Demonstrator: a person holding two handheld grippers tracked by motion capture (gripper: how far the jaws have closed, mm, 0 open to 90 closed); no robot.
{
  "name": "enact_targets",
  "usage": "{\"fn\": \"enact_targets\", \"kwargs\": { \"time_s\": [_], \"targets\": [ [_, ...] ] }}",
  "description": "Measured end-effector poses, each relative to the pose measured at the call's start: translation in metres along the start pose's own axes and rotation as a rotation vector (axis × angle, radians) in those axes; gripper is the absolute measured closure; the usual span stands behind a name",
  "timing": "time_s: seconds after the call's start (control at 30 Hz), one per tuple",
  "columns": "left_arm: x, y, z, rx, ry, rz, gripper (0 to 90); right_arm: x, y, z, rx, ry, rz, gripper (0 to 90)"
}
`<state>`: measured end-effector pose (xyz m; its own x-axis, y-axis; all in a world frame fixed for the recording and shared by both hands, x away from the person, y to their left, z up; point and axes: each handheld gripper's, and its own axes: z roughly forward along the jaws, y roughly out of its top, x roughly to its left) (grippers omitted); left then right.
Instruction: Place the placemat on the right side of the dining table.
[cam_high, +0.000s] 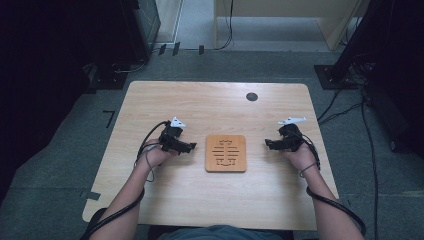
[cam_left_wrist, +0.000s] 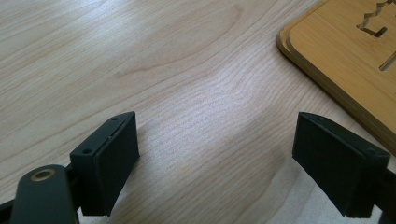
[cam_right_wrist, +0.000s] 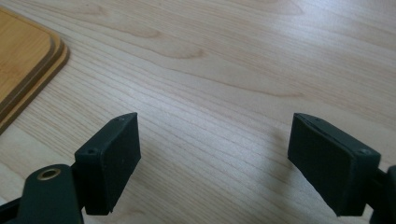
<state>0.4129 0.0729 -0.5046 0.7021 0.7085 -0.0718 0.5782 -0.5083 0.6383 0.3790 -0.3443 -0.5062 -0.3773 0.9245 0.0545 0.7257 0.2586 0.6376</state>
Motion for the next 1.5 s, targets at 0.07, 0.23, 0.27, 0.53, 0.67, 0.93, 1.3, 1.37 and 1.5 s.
{"fn": "enact_targets", "kwargs": {
  "time_s": [0.07,0.23,0.27,0.53,0.67,0.93,1.3,1.37,1.5],
  "targets": [
    [0.0,0.001,-0.002,0.005,-0.001,-0.003,23.0,0.003,0.001,0.0,-0.001,0.008,-0.007,17.3],
    [-0.003,0.001,-0.003,-0.001,-0.012,0.004,24.1,0.006,0.003,-0.001,0.002,0.031,-0.017,20.0],
    [-0.004,0.002,-0.004,-0.005,-0.017,0.012,25.1,0.008,0.003,-0.002,0.0,0.036,-0.017,20.3],
    [-0.007,0.005,-0.005,0.013,-0.018,-0.012,25.6,0.013,0.005,-0.002,0.003,0.045,-0.034,21.6],
    [-0.007,0.005,-0.005,0.03,-0.043,-0.063,30.9,0.016,0.007,-0.003,0.019,0.052,-0.028,21.8],
    [-0.011,0.006,-0.006,0.036,-0.043,-0.031,29.7,0.023,0.009,0.0,0.037,0.078,-0.042,23.1],
    [-0.016,0.007,-0.006,0.039,-0.063,-0.013,29.3,0.033,0.012,-0.001,0.0,0.095,-0.105,26.4],
    [-0.018,0.007,-0.005,0.038,-0.068,-0.013,29.5,0.035,0.012,-0.001,0.007,0.107,-0.092,26.4],
    [-0.02,0.007,-0.005,0.042,-0.083,-0.014,30.2,0.038,0.013,0.0,0.021,0.117,-0.082,26.3]
  ]
}}
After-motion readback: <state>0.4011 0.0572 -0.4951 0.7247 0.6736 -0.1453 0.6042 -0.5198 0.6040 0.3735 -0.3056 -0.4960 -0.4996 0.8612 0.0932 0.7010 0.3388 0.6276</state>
